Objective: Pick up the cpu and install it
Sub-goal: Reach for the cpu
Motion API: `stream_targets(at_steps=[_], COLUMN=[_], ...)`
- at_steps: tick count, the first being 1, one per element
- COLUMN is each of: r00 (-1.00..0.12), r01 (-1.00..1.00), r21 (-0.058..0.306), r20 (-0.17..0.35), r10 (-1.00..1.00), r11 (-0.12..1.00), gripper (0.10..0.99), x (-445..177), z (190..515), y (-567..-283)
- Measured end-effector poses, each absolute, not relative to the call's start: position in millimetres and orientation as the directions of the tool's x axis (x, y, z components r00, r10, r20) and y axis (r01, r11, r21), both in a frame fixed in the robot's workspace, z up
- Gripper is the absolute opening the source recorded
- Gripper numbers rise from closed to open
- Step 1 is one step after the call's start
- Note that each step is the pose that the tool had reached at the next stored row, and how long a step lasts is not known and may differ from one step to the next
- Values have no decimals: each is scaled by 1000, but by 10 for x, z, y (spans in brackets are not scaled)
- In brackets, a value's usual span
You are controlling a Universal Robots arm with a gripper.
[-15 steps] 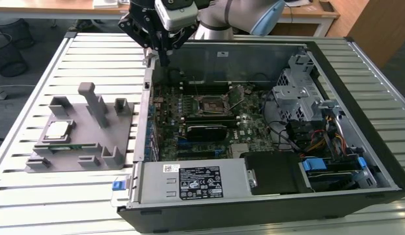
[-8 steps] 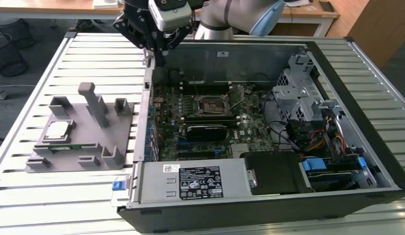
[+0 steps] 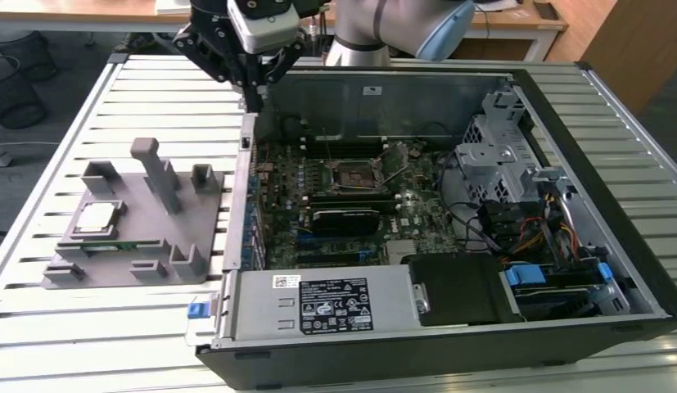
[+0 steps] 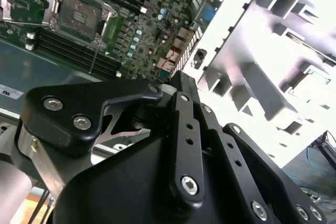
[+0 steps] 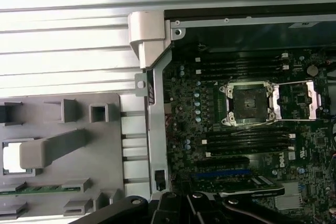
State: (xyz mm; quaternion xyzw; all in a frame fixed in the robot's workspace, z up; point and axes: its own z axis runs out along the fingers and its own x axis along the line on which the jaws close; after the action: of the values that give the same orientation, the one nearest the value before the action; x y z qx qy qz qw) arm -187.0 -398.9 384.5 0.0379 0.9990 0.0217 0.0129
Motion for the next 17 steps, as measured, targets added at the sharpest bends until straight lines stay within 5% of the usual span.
stream_targets(at_steps=[17], r00=[-997], r01=[76], r21=[44], r20=[-21], r10=[77], r11=[996], gripper=[106], x=[-2241], z=[3812], y=[-3964])
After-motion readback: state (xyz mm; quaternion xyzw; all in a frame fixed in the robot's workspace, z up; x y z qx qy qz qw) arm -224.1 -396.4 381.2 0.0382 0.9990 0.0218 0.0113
